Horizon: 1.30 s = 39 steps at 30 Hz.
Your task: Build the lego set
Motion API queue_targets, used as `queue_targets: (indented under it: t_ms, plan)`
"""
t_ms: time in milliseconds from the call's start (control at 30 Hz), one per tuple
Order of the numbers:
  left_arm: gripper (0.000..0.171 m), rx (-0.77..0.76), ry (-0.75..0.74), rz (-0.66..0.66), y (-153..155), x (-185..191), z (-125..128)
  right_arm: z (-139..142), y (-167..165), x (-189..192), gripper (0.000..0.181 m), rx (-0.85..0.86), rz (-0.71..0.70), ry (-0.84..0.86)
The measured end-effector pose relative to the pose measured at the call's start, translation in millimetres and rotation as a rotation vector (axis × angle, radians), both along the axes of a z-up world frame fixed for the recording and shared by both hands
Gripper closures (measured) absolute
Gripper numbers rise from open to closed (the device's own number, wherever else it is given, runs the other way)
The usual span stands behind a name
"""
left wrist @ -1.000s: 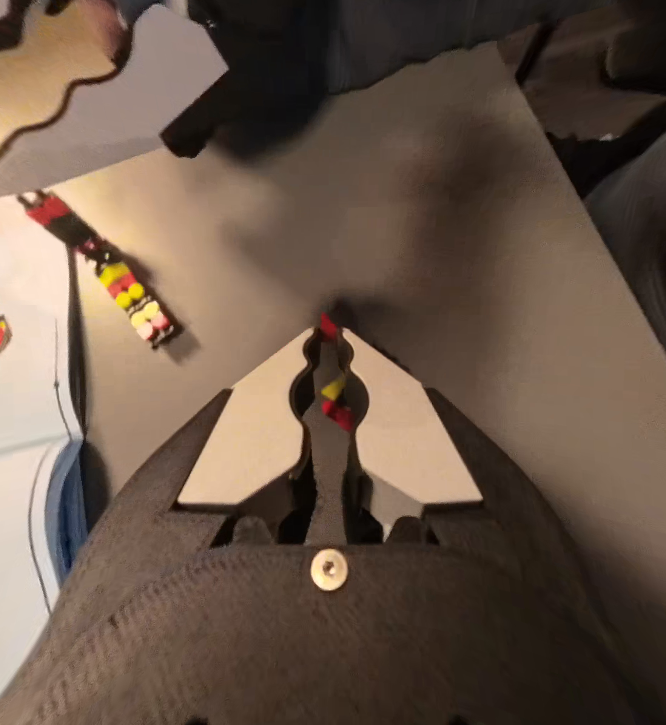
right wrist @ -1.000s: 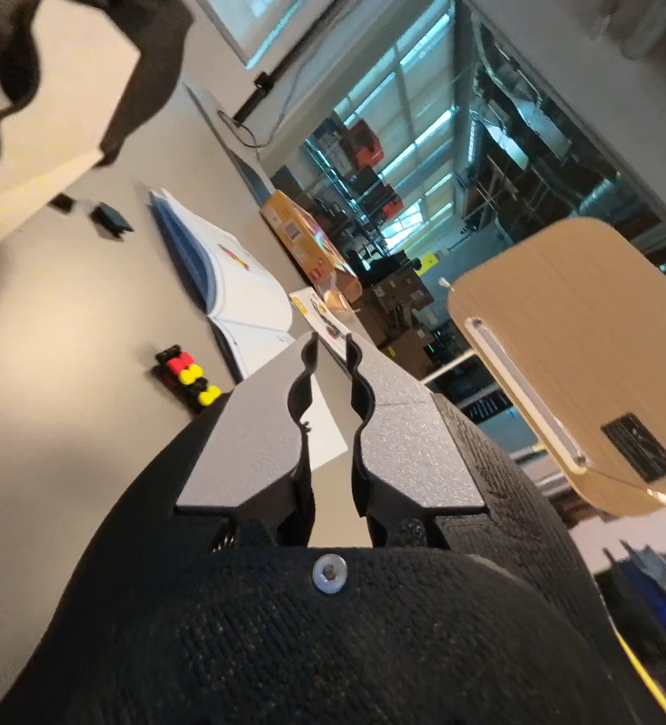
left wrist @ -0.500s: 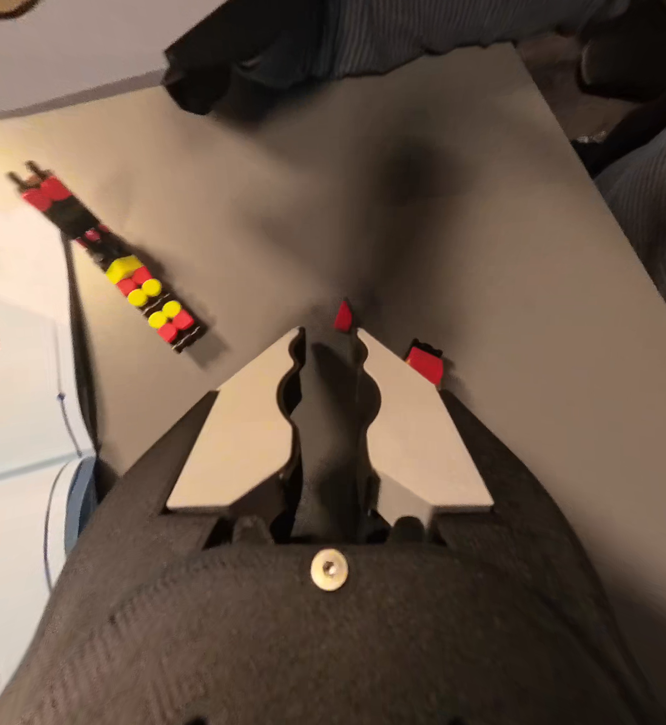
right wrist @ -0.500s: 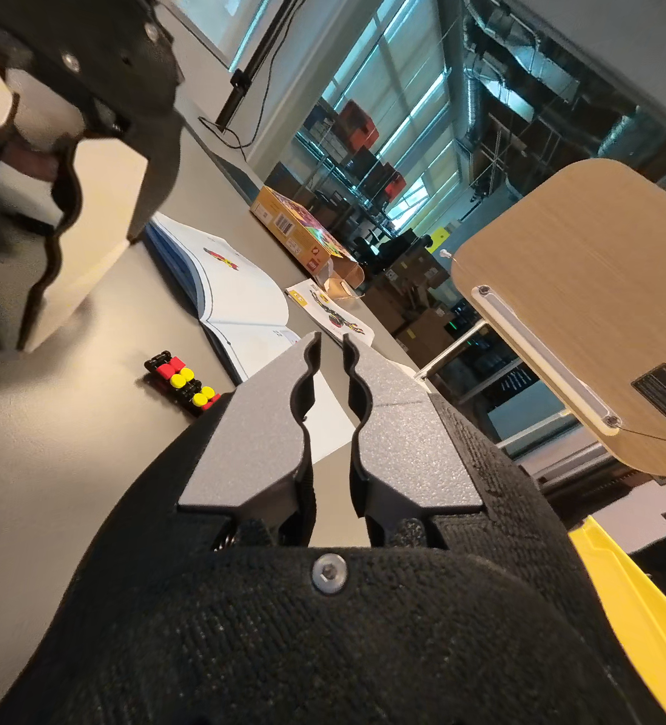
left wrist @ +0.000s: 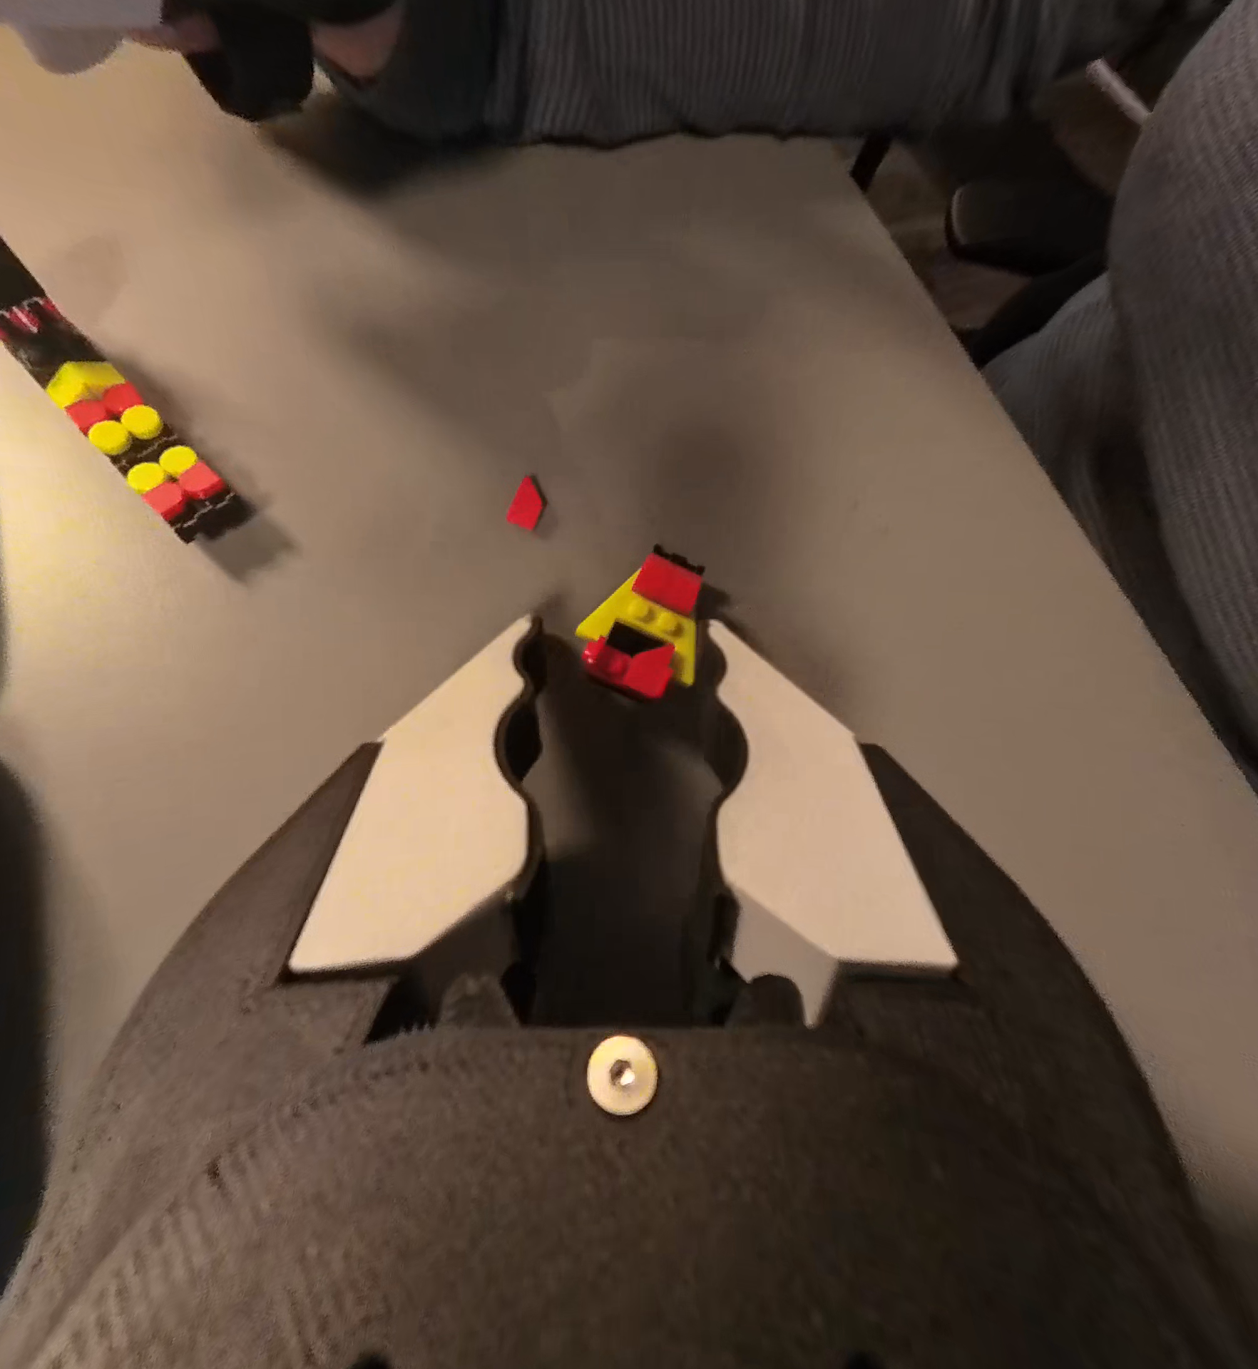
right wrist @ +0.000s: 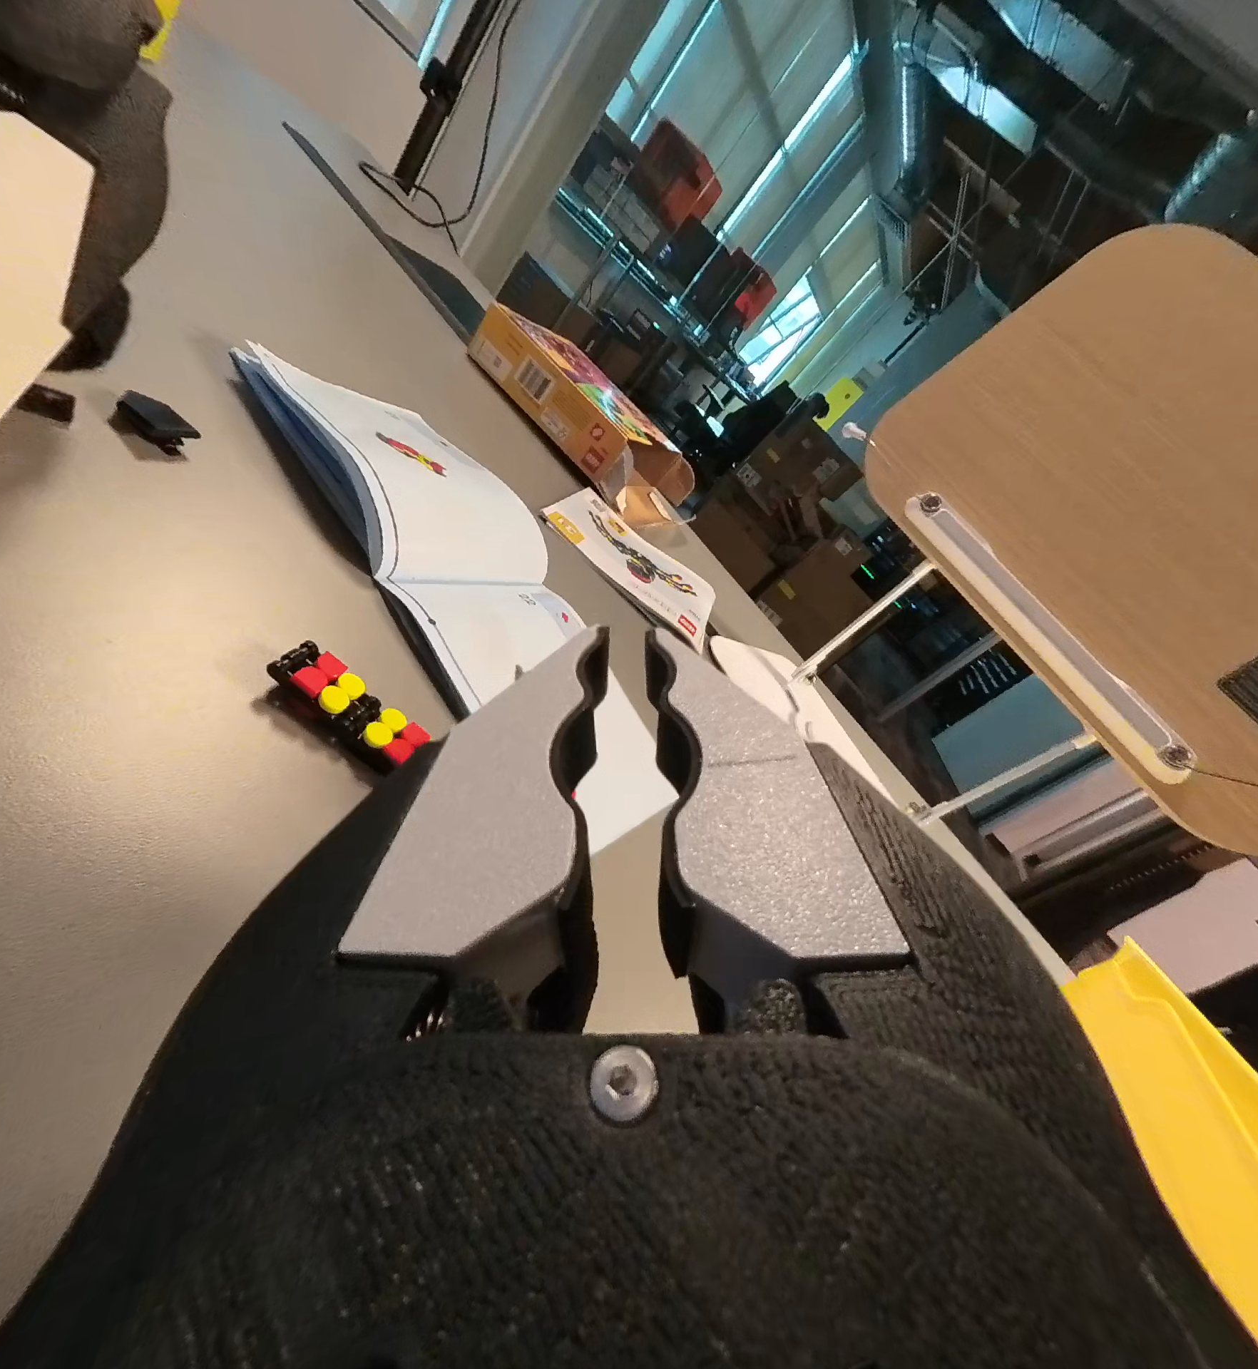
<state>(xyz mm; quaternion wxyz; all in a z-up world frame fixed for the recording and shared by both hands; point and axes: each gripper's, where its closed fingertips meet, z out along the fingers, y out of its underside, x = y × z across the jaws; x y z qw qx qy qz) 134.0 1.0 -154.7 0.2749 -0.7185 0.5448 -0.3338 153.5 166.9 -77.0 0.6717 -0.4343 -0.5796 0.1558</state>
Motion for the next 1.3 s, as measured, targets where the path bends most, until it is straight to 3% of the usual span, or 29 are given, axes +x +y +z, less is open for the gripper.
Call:
queue_targets:
  t_ms: [67, 400, 600, 1300]
  plan:
    - [0.141, 0.005, 0.004, 0.009, 1, 0, -1, -1, 2, 1, 0.174, 0.004, -0.016, -0.006]
    - [0.141, 0.061, 0.017, 0.072, 7, 19, -1, -5, 12, 5, 0.177, 0.006, -0.108, -0.037]
    - [0.141, 0.041, 0.012, 0.077, 2, 38, -1, -5, 7, 5, 0.178, 0.003, -0.085, -0.034]
    - [0.141, 0.073, 0.035, 0.163, 4, 38, -4, -3, -22, -3, 0.178, 0.015, 0.084, -0.021]
